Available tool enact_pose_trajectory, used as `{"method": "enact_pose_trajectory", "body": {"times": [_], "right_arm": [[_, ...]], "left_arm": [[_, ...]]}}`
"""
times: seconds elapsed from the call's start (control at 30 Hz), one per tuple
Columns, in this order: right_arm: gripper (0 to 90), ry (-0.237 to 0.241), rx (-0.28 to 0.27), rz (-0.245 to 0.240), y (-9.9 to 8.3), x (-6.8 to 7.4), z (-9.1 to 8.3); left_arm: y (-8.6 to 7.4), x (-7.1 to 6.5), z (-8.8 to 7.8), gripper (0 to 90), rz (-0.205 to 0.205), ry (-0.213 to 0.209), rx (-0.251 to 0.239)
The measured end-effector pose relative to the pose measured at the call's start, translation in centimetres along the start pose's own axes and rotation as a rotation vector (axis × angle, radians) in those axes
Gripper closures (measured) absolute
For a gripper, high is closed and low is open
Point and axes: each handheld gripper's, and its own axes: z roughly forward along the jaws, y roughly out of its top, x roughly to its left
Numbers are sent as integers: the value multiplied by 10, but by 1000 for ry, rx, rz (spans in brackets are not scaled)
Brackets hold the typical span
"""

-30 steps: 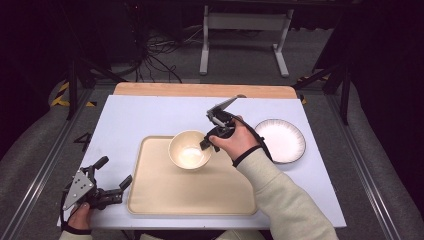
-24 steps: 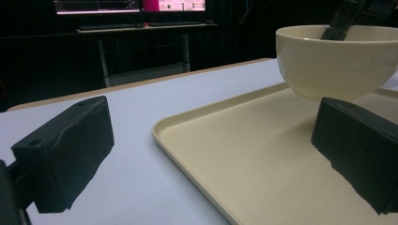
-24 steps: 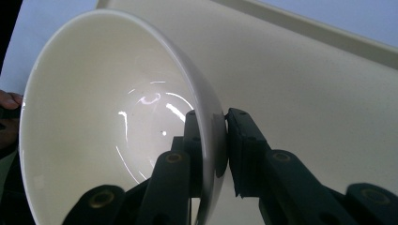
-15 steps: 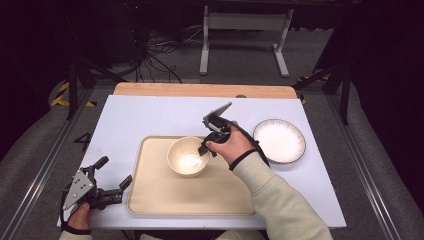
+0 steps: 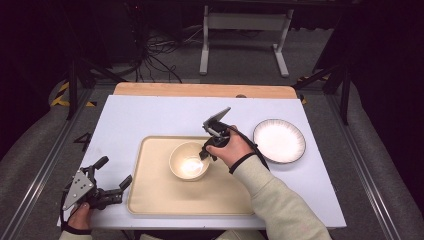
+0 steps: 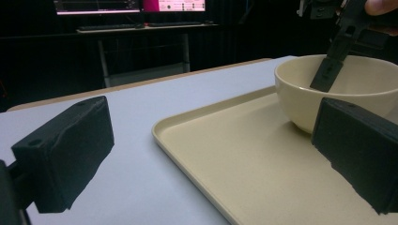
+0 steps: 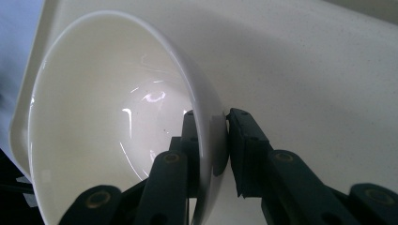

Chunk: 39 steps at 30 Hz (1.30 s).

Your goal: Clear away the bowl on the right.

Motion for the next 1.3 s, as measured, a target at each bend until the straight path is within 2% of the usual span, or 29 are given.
{"method": "enact_pose_trajectory", "body": {"times": [0.33,0.43,0.53,0.6,0.8,0.9,1.03,1.27,1.3], "right_arm": [[764,-3,7,0,-1,-2,4],[760,14,21,10,-1,-5,5],[737,16,-1,12,-2,-9,4],[715,40,-7,19,-3,-11,2],[678,29,-13,7,-4,-11,0],[654,8,-34,-9,-5,-10,-1],[612,5,-75,-23,-7,-9,-6],[565,3,-174,-95,-11,-7,-23],[565,3,-174,-95,-11,-7,-23]], "left_arm": [[0,0,0,2,0,0,0],[0,0,0,2,0,0,0],[0,0,0,2,1,0,-1],[0,0,0,2,1,1,0],[0,0,0,2,1,0,0],[0,0,0,2,1,0,-2],[0,0,0,2,1,0,1],[0,0,0,2,0,0,0],[0,0,0,2,0,0,0]]}}
